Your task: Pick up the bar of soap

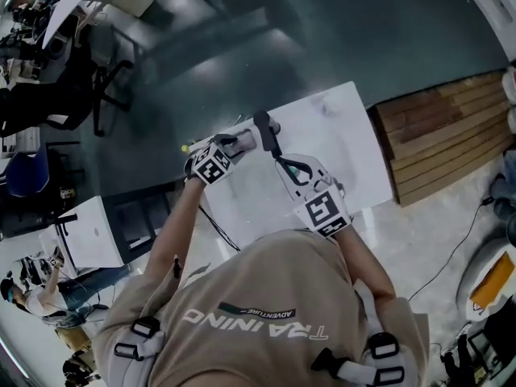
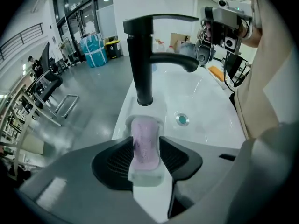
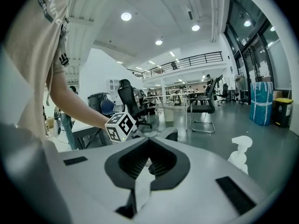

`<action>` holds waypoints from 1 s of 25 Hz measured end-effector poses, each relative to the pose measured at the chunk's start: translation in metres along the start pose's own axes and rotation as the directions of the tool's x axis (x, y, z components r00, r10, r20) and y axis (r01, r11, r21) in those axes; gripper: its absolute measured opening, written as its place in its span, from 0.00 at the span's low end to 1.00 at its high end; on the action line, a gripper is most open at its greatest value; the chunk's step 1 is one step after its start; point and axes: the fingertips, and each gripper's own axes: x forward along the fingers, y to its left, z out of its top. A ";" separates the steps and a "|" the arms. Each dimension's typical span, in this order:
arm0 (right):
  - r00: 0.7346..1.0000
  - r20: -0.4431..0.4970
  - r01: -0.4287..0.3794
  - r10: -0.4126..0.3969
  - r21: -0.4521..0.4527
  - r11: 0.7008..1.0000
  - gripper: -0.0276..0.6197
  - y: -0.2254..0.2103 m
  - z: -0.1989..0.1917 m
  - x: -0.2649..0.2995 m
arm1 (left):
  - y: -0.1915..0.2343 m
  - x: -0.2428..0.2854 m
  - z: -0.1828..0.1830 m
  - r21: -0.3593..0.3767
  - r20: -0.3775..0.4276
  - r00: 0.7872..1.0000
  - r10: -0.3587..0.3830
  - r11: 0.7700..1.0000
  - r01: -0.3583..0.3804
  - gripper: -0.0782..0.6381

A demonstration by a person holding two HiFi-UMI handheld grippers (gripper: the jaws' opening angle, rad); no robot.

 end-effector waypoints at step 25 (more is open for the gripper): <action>1.000 -0.023 -0.011 0.013 0.086 0.996 0.04 -0.023 -0.035 0.002 | 0.001 0.030 -0.007 0.059 -0.399 0.910 -0.113 0.987 0.149 0.36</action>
